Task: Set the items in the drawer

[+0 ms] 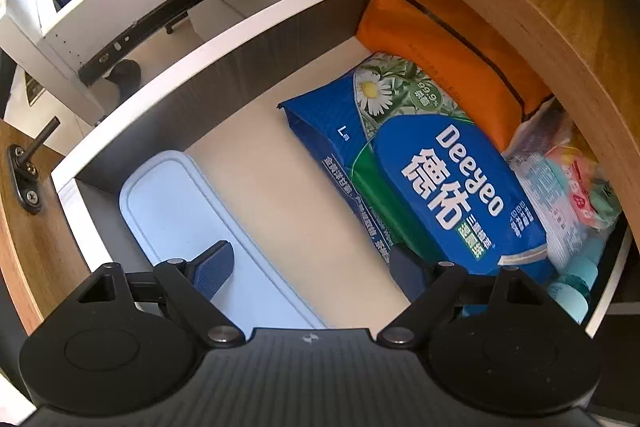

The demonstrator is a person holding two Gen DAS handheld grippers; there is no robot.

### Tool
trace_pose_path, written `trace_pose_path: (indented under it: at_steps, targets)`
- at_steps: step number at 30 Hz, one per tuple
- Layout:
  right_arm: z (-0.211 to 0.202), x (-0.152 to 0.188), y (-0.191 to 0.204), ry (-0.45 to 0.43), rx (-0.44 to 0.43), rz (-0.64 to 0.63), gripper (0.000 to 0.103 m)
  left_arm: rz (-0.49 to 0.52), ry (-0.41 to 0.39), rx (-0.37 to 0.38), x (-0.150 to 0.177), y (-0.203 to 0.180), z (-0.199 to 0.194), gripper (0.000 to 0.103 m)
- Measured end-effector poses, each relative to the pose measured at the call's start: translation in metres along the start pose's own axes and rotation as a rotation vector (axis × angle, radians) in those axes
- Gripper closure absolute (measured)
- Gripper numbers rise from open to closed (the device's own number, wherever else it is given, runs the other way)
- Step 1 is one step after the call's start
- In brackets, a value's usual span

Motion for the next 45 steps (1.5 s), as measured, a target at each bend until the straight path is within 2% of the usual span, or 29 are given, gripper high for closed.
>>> trace_pose_path:
  at_steps: [7,12,17,20,26,29,32,36,45]
  targets:
    - [0.001,-0.001,-0.009,-0.036,0.035,0.074,0.017,-0.001,0.026,-0.004,0.003,0.002,0.01,0.0]
    - [0.003,-0.002,-0.014,-0.039,0.085,0.089,0.027,0.003,0.037,-0.007,0.004,0.003,0.015,0.0]
    - [0.004,0.0,-0.015,-0.043,0.082,0.095,0.028,0.004,0.055,0.008,0.004,0.001,0.022,0.001]
    - [0.007,0.001,-0.015,-0.036,0.088,0.089,0.028,0.007,0.086,0.043,-0.001,-0.002,0.032,0.002]
    - [0.005,0.003,-0.015,-0.051,0.083,0.096,0.028,-0.008,0.231,0.129,-0.012,-0.008,0.072,0.012]
    - [0.004,0.004,-0.015,-0.055,0.079,0.098,0.028,-0.009,0.284,0.134,-0.014,-0.011,0.089,0.023]
    - [0.003,0.004,-0.016,-0.057,0.076,0.099,0.028,-0.018,0.361,0.14,-0.02,-0.014,0.105,0.03]
    - [0.006,0.006,-0.019,-0.059,0.072,0.098,0.028,0.026,0.464,0.138,-0.024,-0.021,0.126,0.04]
    - [0.005,0.008,-0.02,-0.061,0.067,0.099,0.028,0.225,0.597,0.146,-0.035,-0.048,0.161,0.048]
Point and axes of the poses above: each gripper's, at about its wrist camera, not at the fingertips, and z roughly the way its jaws point, y to its left, x to its underside, the point moved 1 cm from there along z, roughly the way its jaws point, and after that the axes turned 5 degrees about -x, right-handed, at the moved point
